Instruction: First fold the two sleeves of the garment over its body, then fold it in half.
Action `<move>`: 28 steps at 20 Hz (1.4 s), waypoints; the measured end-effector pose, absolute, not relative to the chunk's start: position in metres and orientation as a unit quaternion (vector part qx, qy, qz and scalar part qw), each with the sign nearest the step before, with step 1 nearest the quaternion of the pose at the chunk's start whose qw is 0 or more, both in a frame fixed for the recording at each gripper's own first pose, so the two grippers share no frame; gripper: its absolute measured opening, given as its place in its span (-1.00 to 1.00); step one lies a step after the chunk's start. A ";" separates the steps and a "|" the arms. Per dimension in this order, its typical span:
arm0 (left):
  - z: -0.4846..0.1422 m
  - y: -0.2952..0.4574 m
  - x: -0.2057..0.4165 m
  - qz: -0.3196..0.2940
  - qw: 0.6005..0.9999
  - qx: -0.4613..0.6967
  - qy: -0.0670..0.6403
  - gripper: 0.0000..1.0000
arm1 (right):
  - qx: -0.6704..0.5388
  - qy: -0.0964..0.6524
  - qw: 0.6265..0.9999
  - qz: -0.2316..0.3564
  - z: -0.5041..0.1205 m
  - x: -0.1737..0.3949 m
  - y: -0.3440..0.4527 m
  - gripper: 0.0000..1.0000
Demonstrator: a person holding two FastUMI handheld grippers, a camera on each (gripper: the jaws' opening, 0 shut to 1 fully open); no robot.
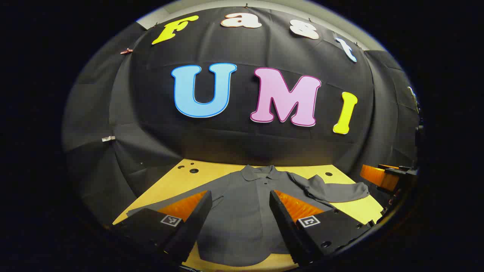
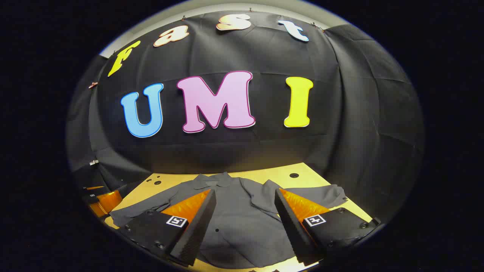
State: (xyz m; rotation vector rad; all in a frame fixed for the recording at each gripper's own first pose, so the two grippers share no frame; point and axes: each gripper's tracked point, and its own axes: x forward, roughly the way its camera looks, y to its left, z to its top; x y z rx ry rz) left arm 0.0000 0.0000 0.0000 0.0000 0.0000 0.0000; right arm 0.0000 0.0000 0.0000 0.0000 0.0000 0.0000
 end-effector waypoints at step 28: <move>-0.008 0.007 0.026 0.038 0.999 0.003 0.004 0.92 | -0.019 0.060 0.998 0.008 -0.024 0.044 -0.028 0.93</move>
